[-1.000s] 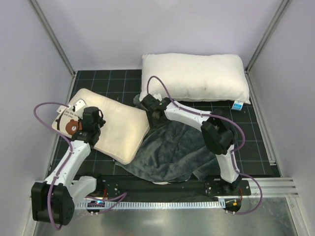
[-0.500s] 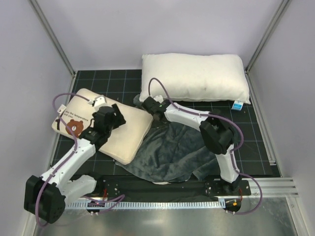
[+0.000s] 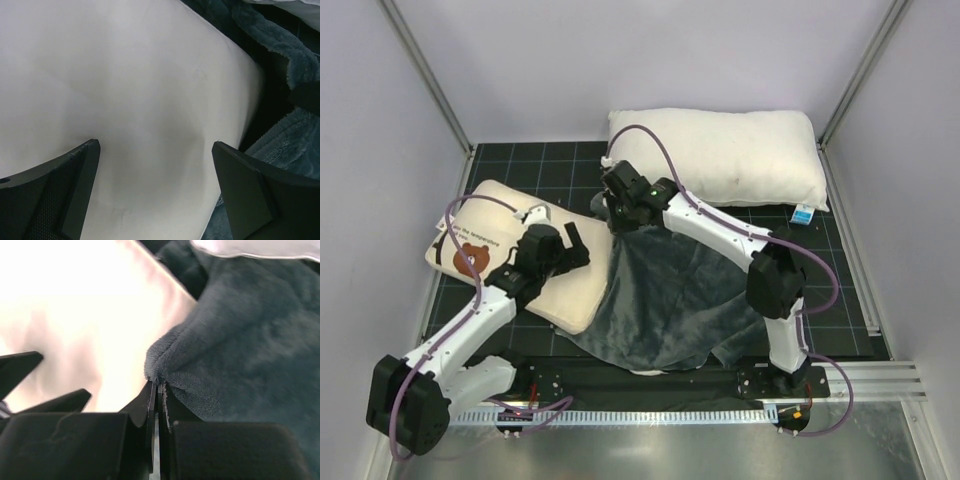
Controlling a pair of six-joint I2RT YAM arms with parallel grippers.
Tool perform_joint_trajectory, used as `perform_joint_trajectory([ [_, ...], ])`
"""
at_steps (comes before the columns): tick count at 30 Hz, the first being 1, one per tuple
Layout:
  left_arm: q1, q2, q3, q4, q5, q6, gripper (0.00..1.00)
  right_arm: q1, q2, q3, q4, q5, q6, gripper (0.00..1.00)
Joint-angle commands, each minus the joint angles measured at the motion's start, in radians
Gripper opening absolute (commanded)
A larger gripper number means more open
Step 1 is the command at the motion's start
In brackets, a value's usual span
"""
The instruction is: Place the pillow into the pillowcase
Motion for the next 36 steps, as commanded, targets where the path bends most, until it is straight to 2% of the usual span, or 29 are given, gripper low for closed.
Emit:
perform_joint_trajectory([
  [1,-0.001,-0.068,-0.057,-0.028,-0.060,-0.047,0.99,-0.002,0.052,0.102,0.034,-0.139,-0.022,0.04],
  [6,0.054,-0.226,-0.121,-0.054,-0.144,-0.083,1.00,0.012,0.066,0.044,0.191,-0.327,0.021,0.04],
  [9,0.092,-0.312,-0.137,-0.102,-0.173,-0.112,1.00,0.026,0.104,0.040,0.220,-0.407,0.035,0.04],
  [16,0.094,-0.495,-0.118,-0.299,-0.192,-0.171,1.00,0.032,0.125,0.051,0.189,-0.402,0.018,0.08],
  [21,0.094,-0.541,-0.204,-0.291,-0.069,-0.315,1.00,0.032,0.086,0.036,0.174,-0.375,0.014,0.14],
  [22,0.094,-0.538,-0.219,-0.275,-0.053,-0.328,1.00,0.032,0.077,0.027,0.171,-0.369,0.014,0.17],
  [23,0.095,-0.535,-0.248,-0.266,-0.036,-0.339,1.00,0.032,0.054,0.021,0.166,-0.366,0.012,0.36],
  [25,0.094,-0.524,-0.256,-0.260,-0.023,-0.363,0.99,0.032,0.019,-0.018,0.163,-0.355,0.003,0.54],
  [26,0.094,-0.513,-0.256,-0.261,-0.010,-0.363,0.98,0.039,-0.028,-0.039,0.167,-0.334,-0.003,0.66],
  [28,0.095,-0.507,-0.253,-0.272,-0.012,-0.369,0.98,0.050,-0.078,-0.107,0.168,-0.294,-0.017,0.73],
  [30,0.094,-0.498,-0.244,-0.280,-0.028,-0.376,0.98,0.076,-0.150,-0.169,0.158,-0.229,-0.029,0.76],
  [36,0.094,-0.426,-0.218,-0.318,-0.063,-0.425,0.97,0.156,-0.237,-0.304,0.114,-0.049,-0.029,0.76],
])
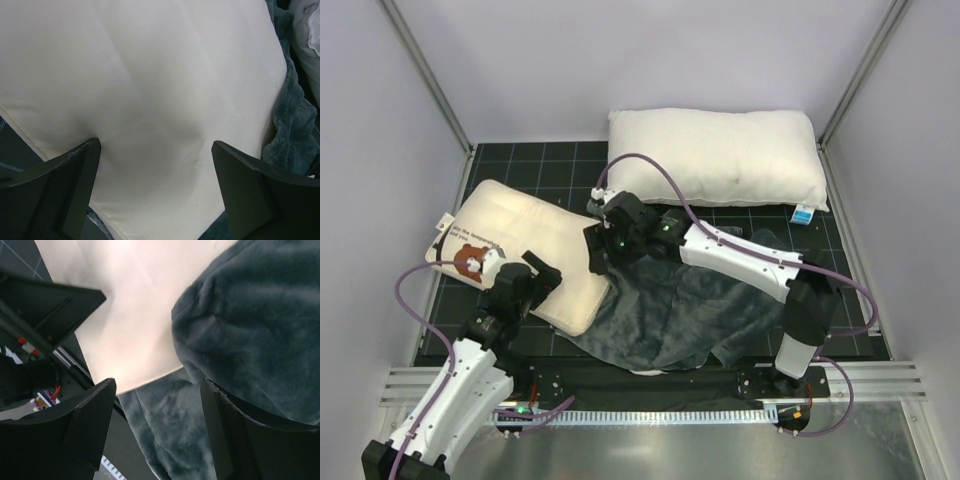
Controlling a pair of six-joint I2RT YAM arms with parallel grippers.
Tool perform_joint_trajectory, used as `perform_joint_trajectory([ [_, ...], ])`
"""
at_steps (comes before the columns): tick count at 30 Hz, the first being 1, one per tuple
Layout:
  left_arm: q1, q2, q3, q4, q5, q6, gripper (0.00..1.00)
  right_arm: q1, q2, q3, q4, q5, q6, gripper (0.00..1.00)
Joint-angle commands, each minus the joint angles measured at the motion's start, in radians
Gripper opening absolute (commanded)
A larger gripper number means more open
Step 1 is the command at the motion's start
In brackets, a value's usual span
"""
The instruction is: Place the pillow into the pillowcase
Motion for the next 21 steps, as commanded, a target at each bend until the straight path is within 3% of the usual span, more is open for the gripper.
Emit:
perform_joint_trajectory([
  [1,0.000,0.050,0.020,-0.050,0.021,-0.057,0.97,0.054,-0.039,-0.067,-0.018,0.150,-0.007,0.75],
  [5,0.001,0.070,0.014,-0.010,0.030,-0.052,0.95,0.068,0.005,-0.104,0.025,0.179,0.009,0.70],
  [9,0.000,0.044,0.011,0.032,0.027,-0.034,0.92,0.068,0.140,0.052,-0.082,0.329,0.013,0.63],
  [14,0.000,0.043,0.019,0.076,0.016,-0.021,0.89,0.068,0.272,0.194,-0.180,0.397,0.011,0.40],
  [15,0.000,0.050,0.020,0.110,0.024,-0.020,0.89,0.068,0.278,0.209,-0.182,0.393,0.011,0.27],
  [18,-0.002,0.087,0.029,0.164,0.044,-0.021,0.87,0.076,0.260,0.186,-0.188,0.360,0.022,0.04],
  [21,-0.002,0.136,0.063,0.233,0.039,-0.021,0.85,0.096,0.179,0.117,-0.176,0.307,0.022,0.04],
])
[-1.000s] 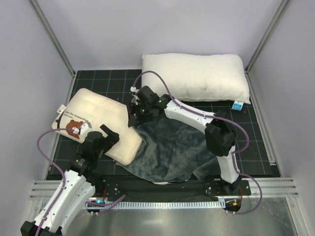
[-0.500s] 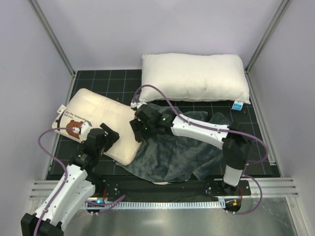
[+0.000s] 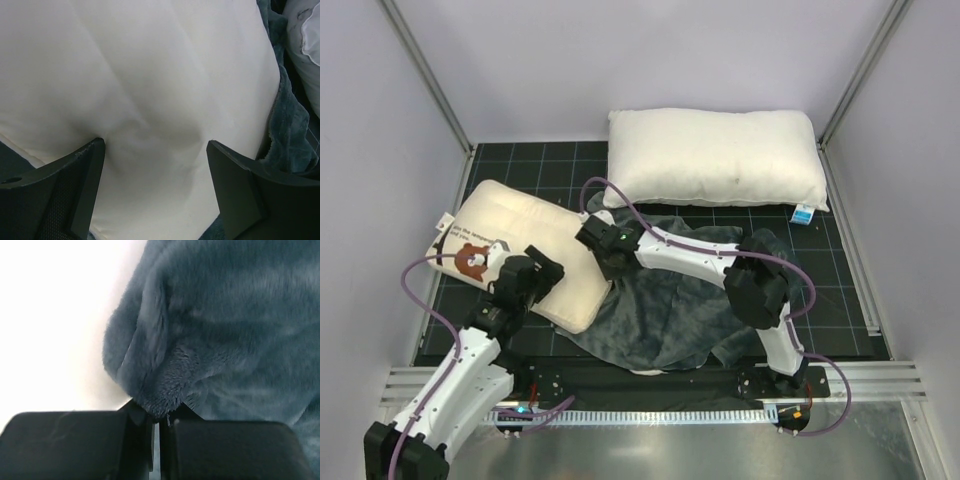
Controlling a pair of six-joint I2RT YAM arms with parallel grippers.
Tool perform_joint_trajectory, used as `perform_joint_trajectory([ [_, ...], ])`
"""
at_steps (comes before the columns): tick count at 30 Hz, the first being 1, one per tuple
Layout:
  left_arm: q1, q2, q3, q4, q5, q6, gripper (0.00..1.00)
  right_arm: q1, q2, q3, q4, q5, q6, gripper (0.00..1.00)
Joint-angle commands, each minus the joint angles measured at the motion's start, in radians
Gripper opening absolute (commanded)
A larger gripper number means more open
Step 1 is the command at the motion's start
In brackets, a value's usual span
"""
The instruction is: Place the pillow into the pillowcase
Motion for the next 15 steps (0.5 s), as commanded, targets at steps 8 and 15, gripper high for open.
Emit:
perform_joint_trajectory([
  [8,-0.120,0.255,0.235,0.265,-0.026,-0.042,0.84,0.031,-0.241,-0.118,0.068,-0.448,-0.067,0.04],
  [15,-0.232,0.379,0.341,0.213,-0.184,-0.003,0.91,0.008,-0.226,-0.033,0.122,-0.593,-0.057,0.04],
])
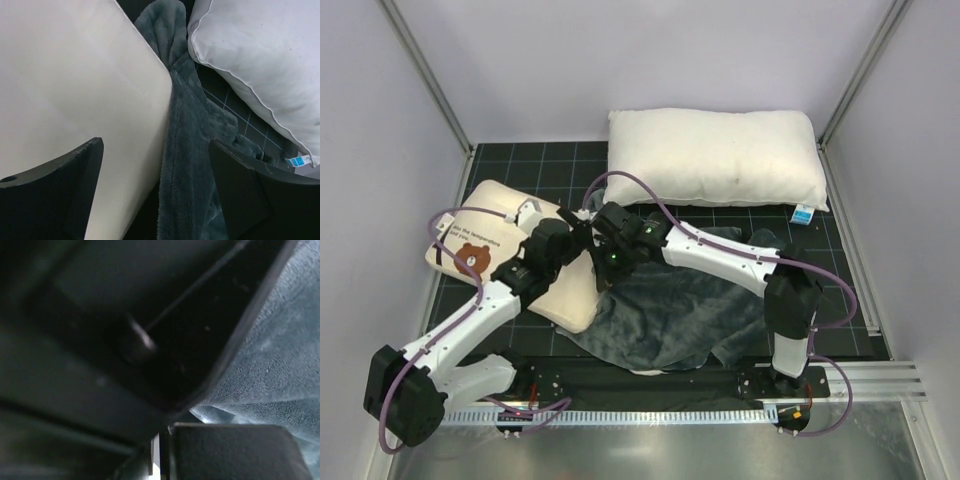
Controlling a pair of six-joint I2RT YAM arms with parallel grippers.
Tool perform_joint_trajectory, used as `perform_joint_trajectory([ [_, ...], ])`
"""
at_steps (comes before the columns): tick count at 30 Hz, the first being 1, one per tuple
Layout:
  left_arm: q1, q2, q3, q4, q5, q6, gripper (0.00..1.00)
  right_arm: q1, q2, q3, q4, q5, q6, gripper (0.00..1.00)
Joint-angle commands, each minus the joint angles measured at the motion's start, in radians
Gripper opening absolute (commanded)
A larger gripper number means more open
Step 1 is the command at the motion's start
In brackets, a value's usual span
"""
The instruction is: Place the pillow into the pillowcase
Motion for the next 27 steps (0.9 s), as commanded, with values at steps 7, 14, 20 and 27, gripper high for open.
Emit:
perform_joint_trajectory([
  [7,-0.020,-0.143,0.134,-0.395,-0.203,0.151,1.00,-0.040,-0.001,0.068,0.140,-0.187,-0.012,0.04],
  [14,-0.020,-0.462,-0.009,-0.590,-0.020,0.022,1.00,-0.096,-0.026,0.033,0.155,-0.187,-0.011,0.04],
  [20,-0.020,-0.607,-0.161,-0.601,-0.051,-0.110,0.73,-0.113,-0.055,0.014,0.167,-0.192,-0.004,0.04],
  [27,-0.020,-0.556,-0.251,-0.620,-0.095,-0.262,0.57,-0.115,-0.052,0.007,0.174,-0.193,-0.006,0.04],
])
